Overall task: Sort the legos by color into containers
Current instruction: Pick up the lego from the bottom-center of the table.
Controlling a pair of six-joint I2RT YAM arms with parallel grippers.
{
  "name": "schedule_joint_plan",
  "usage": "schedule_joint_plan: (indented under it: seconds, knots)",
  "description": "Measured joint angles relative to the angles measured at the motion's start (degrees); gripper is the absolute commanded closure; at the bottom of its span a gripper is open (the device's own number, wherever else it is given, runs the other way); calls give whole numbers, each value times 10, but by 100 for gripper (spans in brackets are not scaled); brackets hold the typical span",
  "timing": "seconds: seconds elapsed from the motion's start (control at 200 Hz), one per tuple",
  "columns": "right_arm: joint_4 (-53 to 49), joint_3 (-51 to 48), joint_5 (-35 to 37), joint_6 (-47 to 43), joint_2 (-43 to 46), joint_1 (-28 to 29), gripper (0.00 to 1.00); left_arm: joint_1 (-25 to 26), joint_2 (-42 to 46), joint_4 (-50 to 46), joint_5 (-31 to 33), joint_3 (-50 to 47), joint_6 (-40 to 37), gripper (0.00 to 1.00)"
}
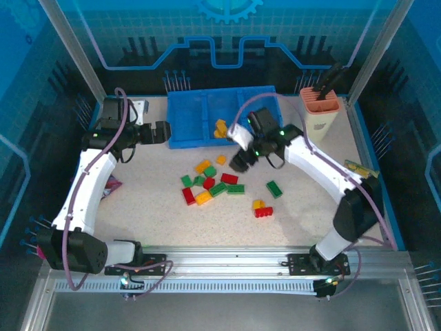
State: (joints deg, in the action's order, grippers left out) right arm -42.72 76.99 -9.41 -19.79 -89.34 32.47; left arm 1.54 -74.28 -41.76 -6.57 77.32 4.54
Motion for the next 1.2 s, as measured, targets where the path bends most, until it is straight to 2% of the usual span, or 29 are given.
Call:
schedule_joint_plan:
  seconds: [0.175, 0.31, 0.495, 0.66, 0.991, 1.131, 1.196]
  knots:
    - [-51, -171, -20, -106, 126, 5, 9, 0, 9, 0, -10, 0, 0, 1]
    - [-68, -215, -30, -148, 211, -3, 9, 0, 17, 0, -15, 0, 0, 1]
    - [-57, -302, -25, -190, 268, -3, 9, 0, 18, 1, -24, 0, 0, 0]
    - [-44, -363, -6, -214, 274, -3, 10, 0, 10, 1, -30, 0, 0, 1]
    - [35, -376, 24, -229, 213, -3, 11, 0, -8, 0, -30, 0, -2, 1]
    - [50, -376, 34, -236, 181, 2, 16, 0, -9, 0, -30, 0, -2, 1]
    - [53, -376, 40, -240, 165, 10, 22, 0, -9, 0, -30, 0, -2, 0]
